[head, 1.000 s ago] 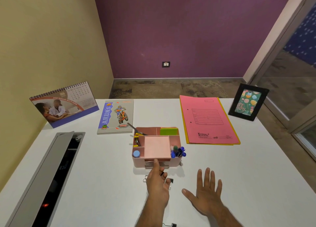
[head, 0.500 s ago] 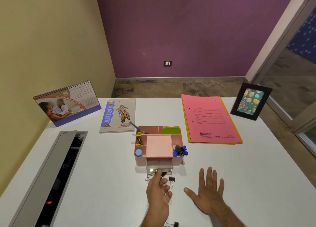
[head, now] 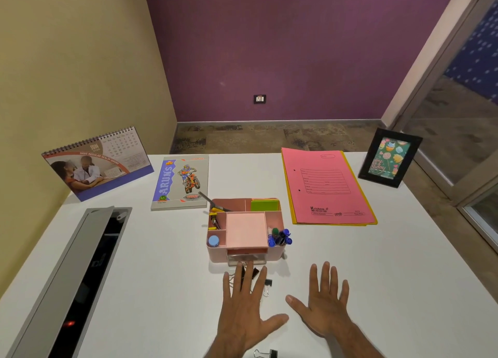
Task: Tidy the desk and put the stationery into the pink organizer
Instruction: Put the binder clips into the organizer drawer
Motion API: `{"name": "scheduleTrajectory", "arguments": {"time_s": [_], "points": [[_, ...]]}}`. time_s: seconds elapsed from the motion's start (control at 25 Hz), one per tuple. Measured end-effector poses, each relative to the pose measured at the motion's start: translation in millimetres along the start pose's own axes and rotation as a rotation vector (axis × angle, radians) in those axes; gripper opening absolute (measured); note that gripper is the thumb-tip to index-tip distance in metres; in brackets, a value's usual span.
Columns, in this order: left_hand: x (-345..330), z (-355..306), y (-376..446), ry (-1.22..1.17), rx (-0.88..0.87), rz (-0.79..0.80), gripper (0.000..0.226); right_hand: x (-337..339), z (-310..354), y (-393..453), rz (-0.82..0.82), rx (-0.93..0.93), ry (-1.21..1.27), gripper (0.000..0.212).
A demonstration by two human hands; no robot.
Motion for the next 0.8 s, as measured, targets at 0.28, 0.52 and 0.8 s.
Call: {"name": "scheduleTrajectory", "arguments": {"time_s": [0.28,0.52,0.8], "points": [[-2.0,-2.7,-11.7,0.029,-0.078,0.115,0.101,-0.1,0.2,0.4,0.003,-0.030,-0.007,0.121],[-9.8,-5.5,-35.6,0.057,-0.138,0.089,0.105,4.8,1.6,-3.6,0.032,-0.006,0.003,0.120],[-17.3,1.4,-59.9,0.194,-0.347,0.029,0.096,4.6,-0.1,-6.9,0.036,0.024,0.031,0.120]]}}
Point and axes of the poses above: each hand's wrist, its own y-axis towards the middle knuckle, its own x-axis out of the back of the hand, z = x × y, the point moved 1 cm from there along y, towards the middle knuckle, and after that the axes turned 5 degrees about y, right-handed, at the moved point
